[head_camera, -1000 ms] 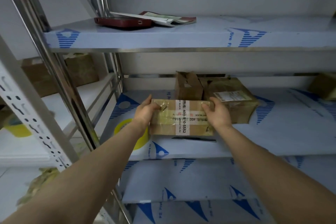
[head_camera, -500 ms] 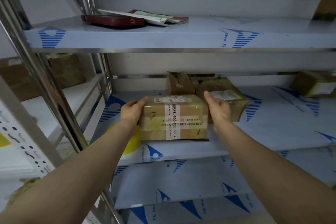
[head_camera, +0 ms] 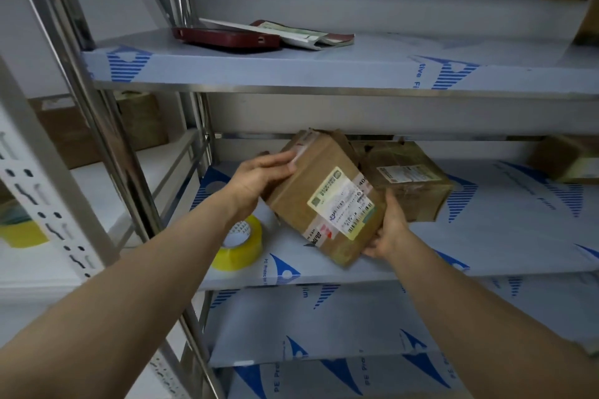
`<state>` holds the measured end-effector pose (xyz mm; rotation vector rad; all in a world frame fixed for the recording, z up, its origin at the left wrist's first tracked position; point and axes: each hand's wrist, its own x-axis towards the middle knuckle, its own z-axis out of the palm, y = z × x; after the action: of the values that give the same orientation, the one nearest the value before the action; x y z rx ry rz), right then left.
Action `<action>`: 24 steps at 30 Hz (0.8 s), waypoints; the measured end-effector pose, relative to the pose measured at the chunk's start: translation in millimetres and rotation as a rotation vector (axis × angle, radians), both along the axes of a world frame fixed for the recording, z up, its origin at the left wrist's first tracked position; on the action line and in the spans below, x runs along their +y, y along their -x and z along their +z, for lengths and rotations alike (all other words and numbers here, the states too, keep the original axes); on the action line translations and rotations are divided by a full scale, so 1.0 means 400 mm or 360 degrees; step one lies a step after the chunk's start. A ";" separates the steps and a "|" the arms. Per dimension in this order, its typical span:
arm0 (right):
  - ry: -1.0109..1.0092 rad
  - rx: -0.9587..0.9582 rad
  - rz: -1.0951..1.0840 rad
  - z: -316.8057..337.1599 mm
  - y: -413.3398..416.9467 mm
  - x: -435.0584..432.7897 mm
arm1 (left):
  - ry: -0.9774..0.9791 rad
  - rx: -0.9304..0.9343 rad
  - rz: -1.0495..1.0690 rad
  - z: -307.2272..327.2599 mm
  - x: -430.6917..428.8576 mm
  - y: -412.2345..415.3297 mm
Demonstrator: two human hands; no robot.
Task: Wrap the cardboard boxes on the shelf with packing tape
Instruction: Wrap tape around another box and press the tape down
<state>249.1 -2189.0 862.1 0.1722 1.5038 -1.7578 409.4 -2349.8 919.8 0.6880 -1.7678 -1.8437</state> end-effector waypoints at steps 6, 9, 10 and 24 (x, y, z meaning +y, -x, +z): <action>0.0166 -0.0133 -0.0155 -0.032 0.003 0.005 | 0.0052 -0.0034 -0.0172 -0.012 -0.007 -0.016; 0.0264 -0.0144 -0.0153 -0.031 0.004 0.001 | -0.0010 -0.0041 -0.0158 -0.014 -0.016 -0.019; 0.0275 -0.0126 -0.0145 -0.032 0.007 0.000 | -0.0012 -0.0067 -0.0156 -0.018 -0.021 -0.021; 0.0710 0.0129 0.0176 0.000 -0.014 -0.041 | -0.0742 -0.0101 -0.0010 -0.076 -0.123 -0.072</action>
<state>254.6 -2205.5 861.9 -0.2071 1.1151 -1.9772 438.0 -2399.0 889.3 0.9182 -1.3801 -2.2865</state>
